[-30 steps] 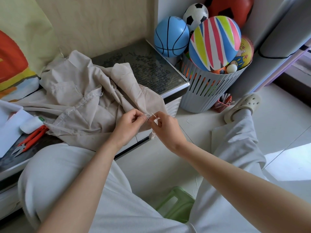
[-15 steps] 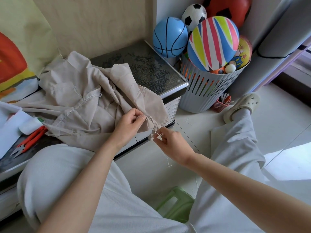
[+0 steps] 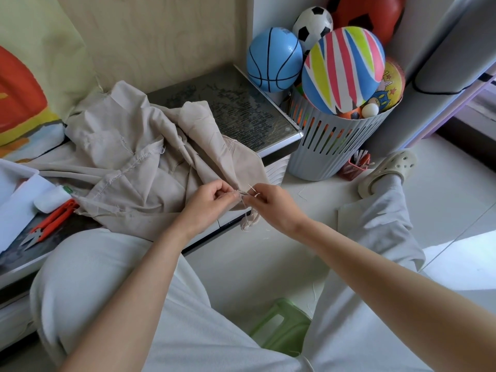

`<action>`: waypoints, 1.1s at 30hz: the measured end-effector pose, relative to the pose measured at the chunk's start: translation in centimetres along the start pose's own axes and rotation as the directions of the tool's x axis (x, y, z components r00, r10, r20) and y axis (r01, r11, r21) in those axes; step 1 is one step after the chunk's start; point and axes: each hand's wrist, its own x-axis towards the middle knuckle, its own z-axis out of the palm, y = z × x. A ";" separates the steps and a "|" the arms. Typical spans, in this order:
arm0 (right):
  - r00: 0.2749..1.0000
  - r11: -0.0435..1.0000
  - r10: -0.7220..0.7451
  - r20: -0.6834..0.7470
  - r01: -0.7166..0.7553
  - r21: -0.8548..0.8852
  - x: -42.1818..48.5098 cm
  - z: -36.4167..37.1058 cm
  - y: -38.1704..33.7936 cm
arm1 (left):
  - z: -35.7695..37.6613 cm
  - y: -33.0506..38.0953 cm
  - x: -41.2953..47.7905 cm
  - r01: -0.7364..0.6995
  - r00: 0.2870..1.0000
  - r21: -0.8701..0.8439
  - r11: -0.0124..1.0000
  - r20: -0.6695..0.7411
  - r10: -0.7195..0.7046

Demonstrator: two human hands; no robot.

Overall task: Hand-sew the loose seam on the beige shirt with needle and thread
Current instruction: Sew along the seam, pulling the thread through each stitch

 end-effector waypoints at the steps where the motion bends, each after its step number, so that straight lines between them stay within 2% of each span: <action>1: 1.000 1.000 0.001 0.003 -0.001 -0.023 0.0 -0.1 0.1 | -0.1 -0.2 0.1 0.007 1.000 0.027 1.000 -0.001 -0.007; 8: 0.998 0.995 0.055 -0.015 -0.056 -0.085 0.3 -0.3 0.7 | 0.0 -0.7 0.3 -0.022 1.000 0.080 0.997 -0.004 0.022; 13: 0.994 0.995 0.093 -0.056 -0.095 -0.038 0.6 0.5 0.9 | 0.1 -0.9 0.5 -0.013 0.998 0.089 0.996 -0.059 0.018; 19: 0.989 0.989 0.135 -0.055 -0.137 -0.048 0.8 0.4 0.8 | 0.1 -1.2 0.4 0.034 0.988 0.194 0.980 -0.153 -0.004; 22: 0.988 0.989 0.145 -0.047 -0.146 -0.016 0.7 0.4 0.6 | 0.3 -0.9 0.4 0.017 0.986 0.163 0.986 -0.169 0.011; 28: 0.984 0.982 0.176 -0.021 -0.177 -0.059 1.1 0.4 0.6 | 0.3 -1.1 0.4 0.012 0.986 0.105 0.994 -0.168 0.006; 33: 0.990 0.987 0.140 0.002 -0.139 -0.078 0.4 0.2 -0.3 | 0.4 -0.4 0.2 0.008 0.987 -0.020 1.000 -0.159 -0.011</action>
